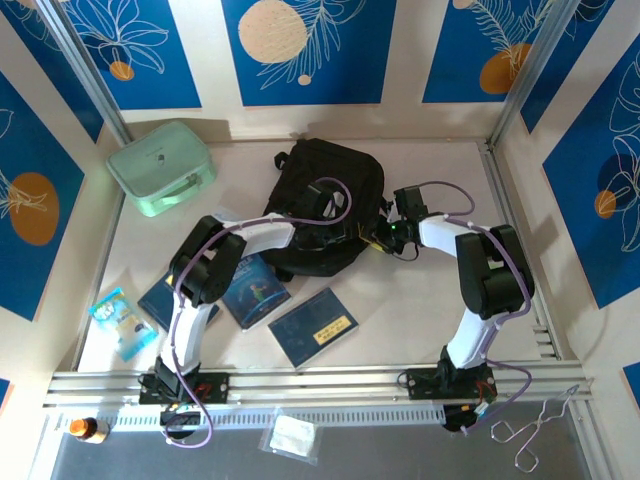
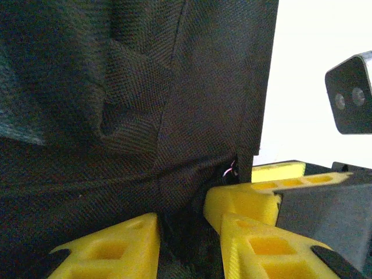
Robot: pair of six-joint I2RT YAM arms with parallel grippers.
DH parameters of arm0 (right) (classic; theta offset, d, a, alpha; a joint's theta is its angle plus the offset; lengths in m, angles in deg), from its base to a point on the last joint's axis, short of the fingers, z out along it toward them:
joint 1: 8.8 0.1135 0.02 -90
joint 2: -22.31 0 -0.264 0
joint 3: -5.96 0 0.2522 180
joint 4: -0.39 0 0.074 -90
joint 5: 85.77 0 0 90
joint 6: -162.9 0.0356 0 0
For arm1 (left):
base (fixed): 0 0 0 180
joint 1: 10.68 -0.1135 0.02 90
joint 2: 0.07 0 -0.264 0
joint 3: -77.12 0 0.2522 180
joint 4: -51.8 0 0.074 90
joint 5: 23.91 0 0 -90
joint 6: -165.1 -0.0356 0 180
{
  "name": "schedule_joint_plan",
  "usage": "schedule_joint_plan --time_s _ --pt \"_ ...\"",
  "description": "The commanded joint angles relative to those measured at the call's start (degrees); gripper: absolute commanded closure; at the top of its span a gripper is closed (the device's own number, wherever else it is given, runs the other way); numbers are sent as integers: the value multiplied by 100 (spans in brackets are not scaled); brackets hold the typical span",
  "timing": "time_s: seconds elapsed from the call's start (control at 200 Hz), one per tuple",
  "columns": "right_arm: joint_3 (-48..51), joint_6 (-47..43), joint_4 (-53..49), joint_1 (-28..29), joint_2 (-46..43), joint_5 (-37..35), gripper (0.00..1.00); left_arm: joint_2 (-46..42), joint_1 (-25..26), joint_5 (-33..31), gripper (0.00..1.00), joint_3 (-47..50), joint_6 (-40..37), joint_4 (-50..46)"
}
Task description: Pack the student bag
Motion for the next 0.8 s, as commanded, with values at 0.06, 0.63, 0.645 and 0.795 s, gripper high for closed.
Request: schedule_joint_plan --time_s 0.06,0.63,0.645,0.795 --pt "-78 -257 -355 52 -116 -37 61 44 -52 81 70 -170 -137 368" --pt "-764 628 -583 102 581 -843 64 -450 -211 -383 69 636 -30 552" --pt "-773 651 -606 105 589 -860 64 -446 -211 -384 70 645 -24 554" --pt "-739 975 -683 42 655 -778 67 -324 -211 -302 72 541 66 580"
